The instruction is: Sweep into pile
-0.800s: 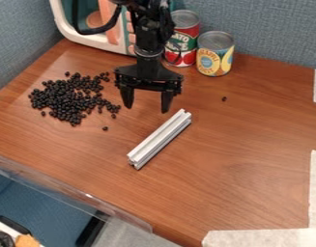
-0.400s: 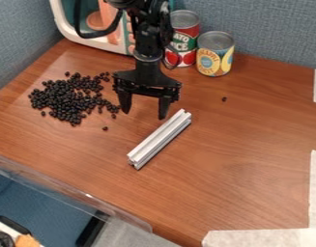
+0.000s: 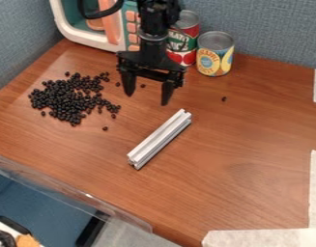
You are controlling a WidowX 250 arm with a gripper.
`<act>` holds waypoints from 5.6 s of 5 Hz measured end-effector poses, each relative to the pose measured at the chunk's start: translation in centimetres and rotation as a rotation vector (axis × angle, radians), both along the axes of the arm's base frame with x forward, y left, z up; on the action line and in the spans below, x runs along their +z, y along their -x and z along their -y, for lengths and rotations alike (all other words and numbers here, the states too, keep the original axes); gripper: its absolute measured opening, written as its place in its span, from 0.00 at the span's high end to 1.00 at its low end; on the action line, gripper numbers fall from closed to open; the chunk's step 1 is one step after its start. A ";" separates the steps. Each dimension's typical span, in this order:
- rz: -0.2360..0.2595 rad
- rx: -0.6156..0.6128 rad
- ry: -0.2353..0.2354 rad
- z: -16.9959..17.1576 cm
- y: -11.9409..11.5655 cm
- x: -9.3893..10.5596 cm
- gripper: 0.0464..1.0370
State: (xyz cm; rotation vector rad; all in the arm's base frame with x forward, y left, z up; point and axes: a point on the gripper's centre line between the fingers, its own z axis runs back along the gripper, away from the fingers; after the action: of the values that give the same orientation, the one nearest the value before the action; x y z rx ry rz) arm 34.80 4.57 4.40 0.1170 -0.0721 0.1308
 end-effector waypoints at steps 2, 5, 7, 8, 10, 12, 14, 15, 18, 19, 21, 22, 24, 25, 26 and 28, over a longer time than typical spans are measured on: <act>0.066 -0.185 0.042 3.0 -1.4 0.3 0.04; 0.045 -0.222 0.064 5.6 1.3 -2.3 0.04; 0.052 -0.234 0.098 6.2 1.5 -3.0 0.04; 0.040 -0.230 0.092 6.1 2.1 -3.3 0.04; 0.130 -0.238 0.023 5.1 2.6 0.5 0.04; 0.141 -0.241 0.031 4.8 3.2 1.5 0.04; 0.030 -0.192 0.114 3.6 4.7 -2.6 0.04; 0.021 -0.165 0.139 2.8 5.1 -3.6 0.04; 0.013 -0.227 0.127 4.0 3.5 -4.4 0.04; 0.023 -0.259 0.092 4.5 2.6 -3.6 0.06; 0.011 -0.242 0.098 4.7 2.5 -3.8 0.49; -0.005 -0.213 0.108 4.8 2.8 -3.8 0.70; -0.033 -0.192 0.119 4.3 3.3 -3.8 0.70; -0.001 -0.192 0.105 3.3 3.1 -3.7 0.70; 0.017 -0.178 0.067 1.2 2.8 -3.7 0.70; 0.033 -0.114 0.018 -3.5 2.1 -3.6 0.70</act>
State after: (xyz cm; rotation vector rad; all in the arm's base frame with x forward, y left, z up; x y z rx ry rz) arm 32.74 8.05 0.80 0.0929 -0.1106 0.0197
